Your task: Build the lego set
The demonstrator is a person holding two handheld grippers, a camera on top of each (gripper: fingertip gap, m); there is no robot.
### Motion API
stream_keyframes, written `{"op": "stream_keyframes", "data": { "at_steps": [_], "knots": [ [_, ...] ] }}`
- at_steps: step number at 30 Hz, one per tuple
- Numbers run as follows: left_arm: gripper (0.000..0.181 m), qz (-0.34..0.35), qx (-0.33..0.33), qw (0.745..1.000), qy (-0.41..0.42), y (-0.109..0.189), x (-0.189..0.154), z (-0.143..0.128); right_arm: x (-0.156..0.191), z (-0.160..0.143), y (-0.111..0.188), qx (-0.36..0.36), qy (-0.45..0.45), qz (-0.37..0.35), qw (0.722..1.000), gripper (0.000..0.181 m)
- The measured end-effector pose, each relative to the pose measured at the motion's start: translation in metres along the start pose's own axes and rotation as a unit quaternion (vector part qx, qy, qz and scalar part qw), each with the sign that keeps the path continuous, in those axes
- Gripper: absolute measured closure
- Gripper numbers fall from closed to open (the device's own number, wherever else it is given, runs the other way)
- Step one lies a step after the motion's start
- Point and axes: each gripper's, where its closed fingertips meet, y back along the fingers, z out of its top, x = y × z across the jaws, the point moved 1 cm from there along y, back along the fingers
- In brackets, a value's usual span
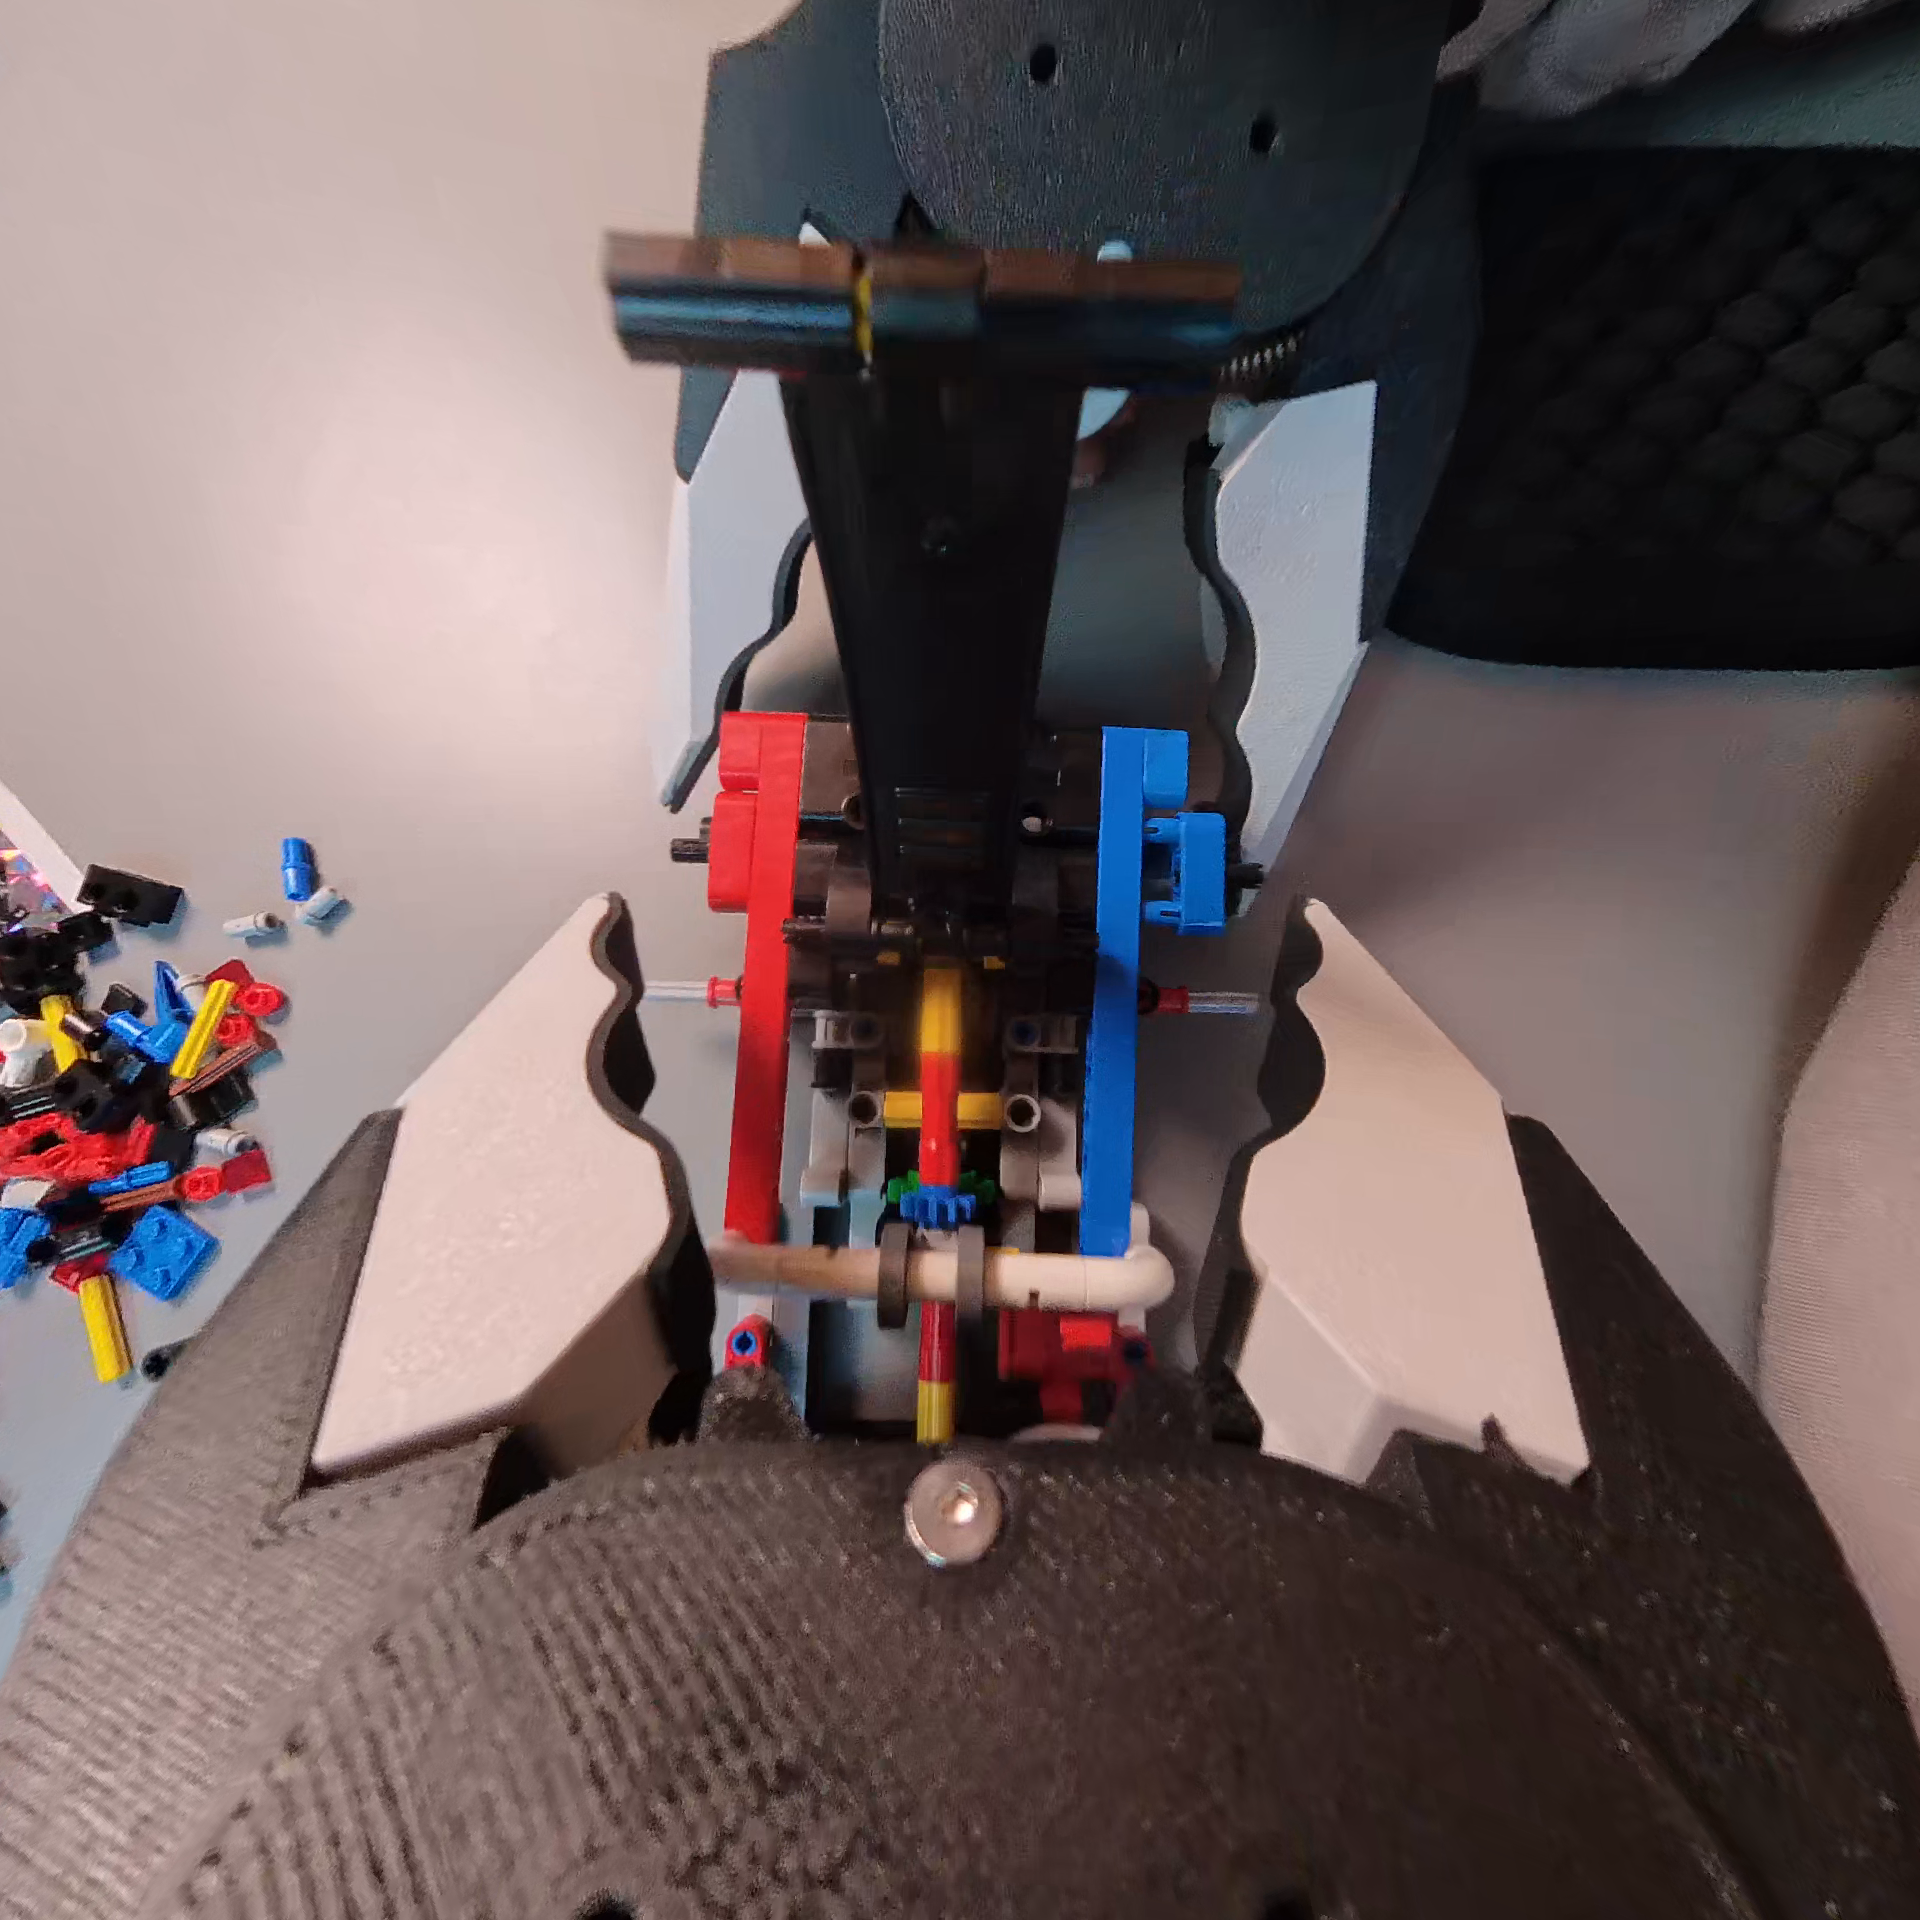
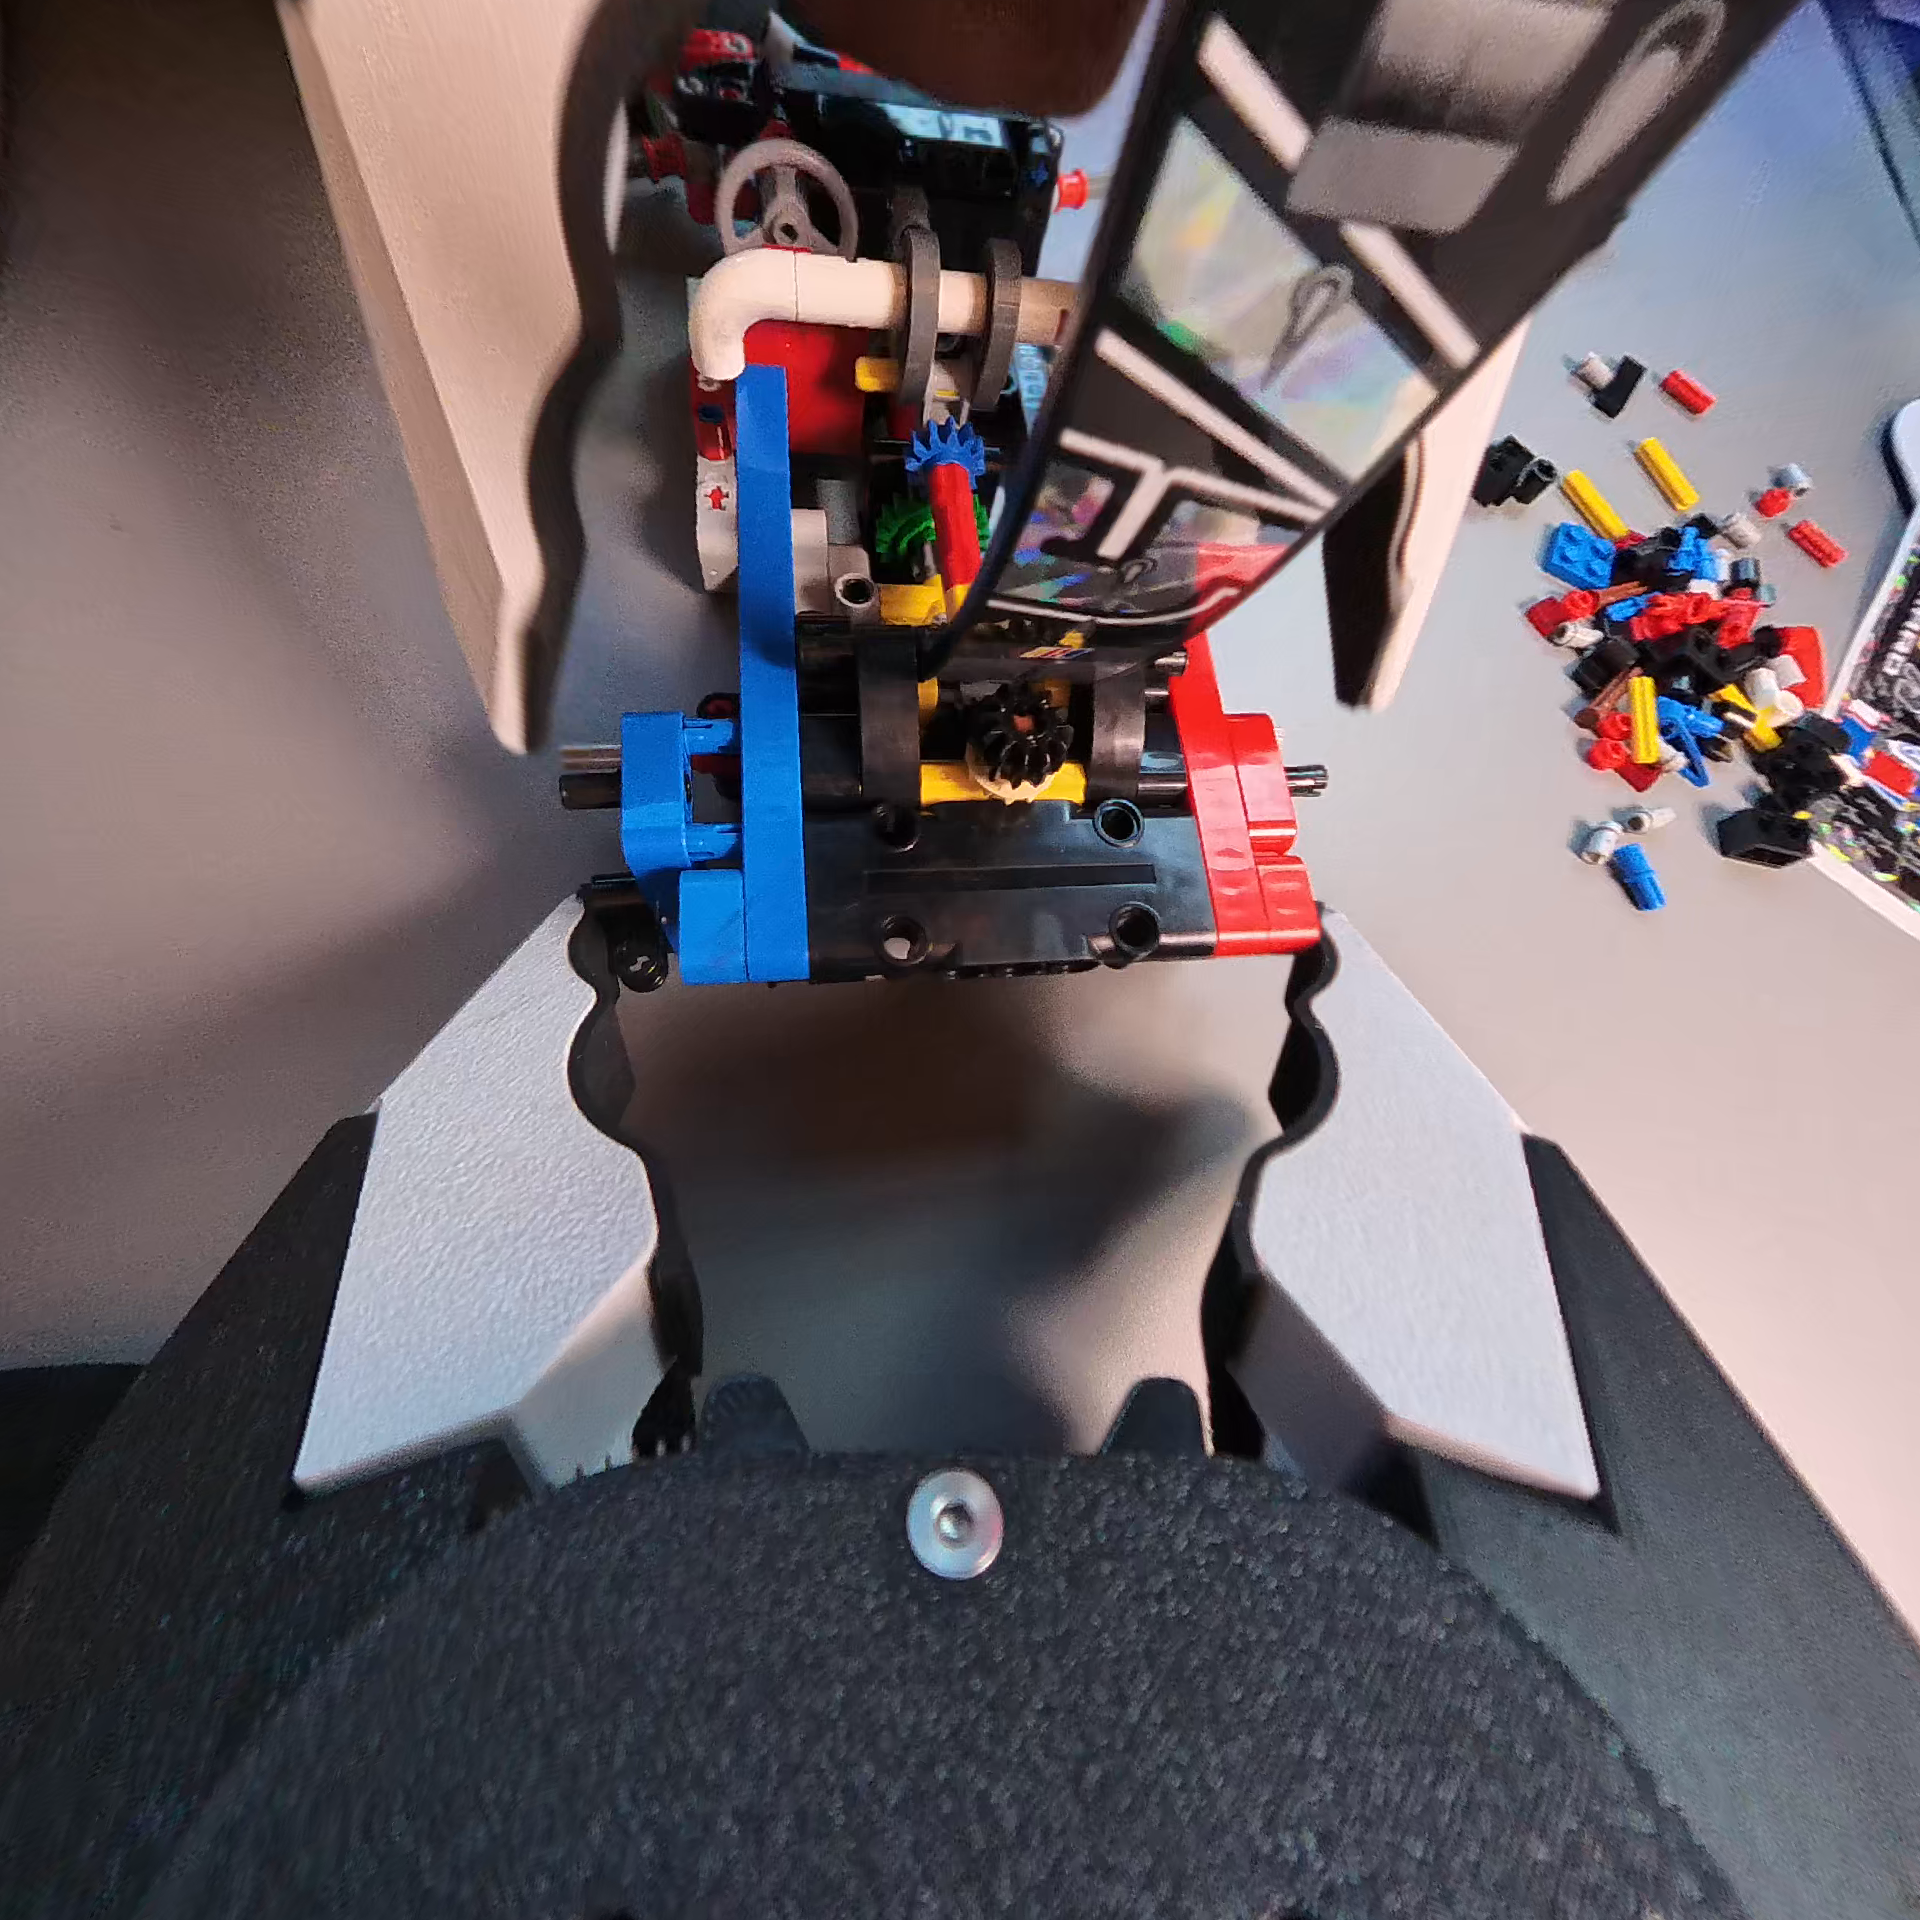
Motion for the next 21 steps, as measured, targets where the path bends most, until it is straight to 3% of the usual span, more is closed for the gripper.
{"op": "stream_keyframes", "data": {
  "at_steps": [3,6,10,12,13,15,21],
  "knots": [
    [0.061,0.004,-0.025,1.000,0.006,0.034,0.004,-0.002,0.002,0.001,0.010,-0.006,-0.022,-0.010,1.000,0.054],
    [0.056,0.008,0.037,0.999,-0.001,0.050,0.011,-0.039,0.002,-0.003,0.020,0.004,-0.035,-0.023,0.999,0.055],
    [0.058,-0.036,0.091,0.995,0.006,0.036,0.006,-0.066,0.000,-0.013,0.013,0.028,-0.041,-0.031,0.998,0.062],
    [0.072,-0.059,0.115,0.992,0.000,0.022,-0.001,-0.076,-0.002,-0.011,0.010,0.021,-0.048,-0.033,0.998,0.067],
    [0.070,-0.057,0.121,0.991,-0.006,0.015,-0.002,-0.080,-0.001,-0.009,0.010,0.018,-0.048,-0.031,0.998,0.073],
    [0.082,-0.040,0.111,0.993,-0.027,0.009,0.002,-0.078,0.003,-0.004,0.007,0.008,-0.054,-0.021,0.998,0.072],
    [0.085,-0.067,0.053,0.996,-0.029,0.015,0.001,-0.071,0.008,0.009,0.012,-0.021,-0.079,-0.029,0.996,0.069]
  ]
}}
